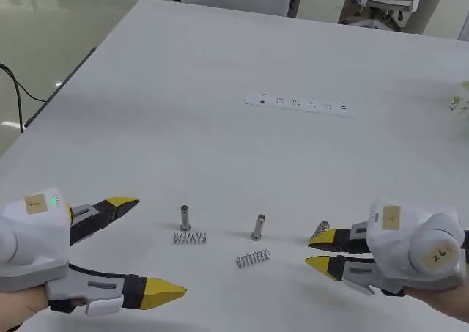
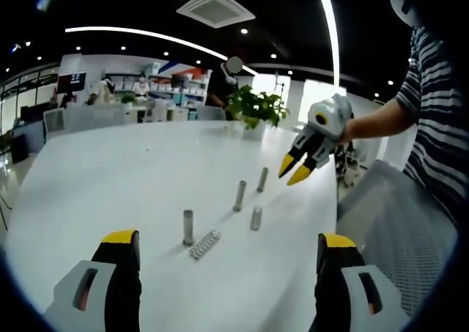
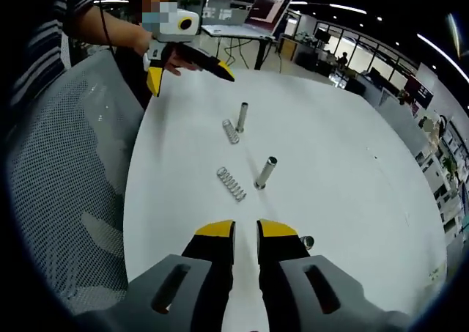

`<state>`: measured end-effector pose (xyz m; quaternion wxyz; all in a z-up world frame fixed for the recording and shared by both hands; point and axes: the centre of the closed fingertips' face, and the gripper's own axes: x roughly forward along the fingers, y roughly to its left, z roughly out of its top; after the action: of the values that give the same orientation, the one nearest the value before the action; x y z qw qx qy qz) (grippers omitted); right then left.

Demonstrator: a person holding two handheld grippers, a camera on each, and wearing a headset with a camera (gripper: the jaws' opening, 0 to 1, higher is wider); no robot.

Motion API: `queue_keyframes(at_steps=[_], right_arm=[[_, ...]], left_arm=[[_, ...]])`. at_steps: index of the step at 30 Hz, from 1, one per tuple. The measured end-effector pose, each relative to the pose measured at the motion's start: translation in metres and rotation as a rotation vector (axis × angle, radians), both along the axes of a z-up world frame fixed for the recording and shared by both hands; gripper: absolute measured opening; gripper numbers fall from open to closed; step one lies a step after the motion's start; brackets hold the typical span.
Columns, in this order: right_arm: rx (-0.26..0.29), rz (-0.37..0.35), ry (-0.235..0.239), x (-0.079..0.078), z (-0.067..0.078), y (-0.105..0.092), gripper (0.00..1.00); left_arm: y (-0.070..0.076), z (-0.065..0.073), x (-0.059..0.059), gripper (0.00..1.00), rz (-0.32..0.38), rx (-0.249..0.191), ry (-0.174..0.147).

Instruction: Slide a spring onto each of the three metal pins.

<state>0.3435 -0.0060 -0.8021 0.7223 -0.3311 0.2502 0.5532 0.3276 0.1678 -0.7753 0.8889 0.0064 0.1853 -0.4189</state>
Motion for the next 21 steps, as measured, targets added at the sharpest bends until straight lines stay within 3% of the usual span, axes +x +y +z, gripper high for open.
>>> queue_keyframes(at_steps=[8, 21], right_arm=[[-0.06, 0.116, -0.018, -0.007, -0.005, 0.021, 0.09], [-0.123, 0.214, -0.027, -0.006, -0.019, 0.047, 0.1]], left_arm=[[-0.001, 0.0, 0.0, 0.98, 0.002, -0.001, -0.001], [-0.001, -0.001, -0.003, 0.98, -0.004, 0.004, 0.003]])
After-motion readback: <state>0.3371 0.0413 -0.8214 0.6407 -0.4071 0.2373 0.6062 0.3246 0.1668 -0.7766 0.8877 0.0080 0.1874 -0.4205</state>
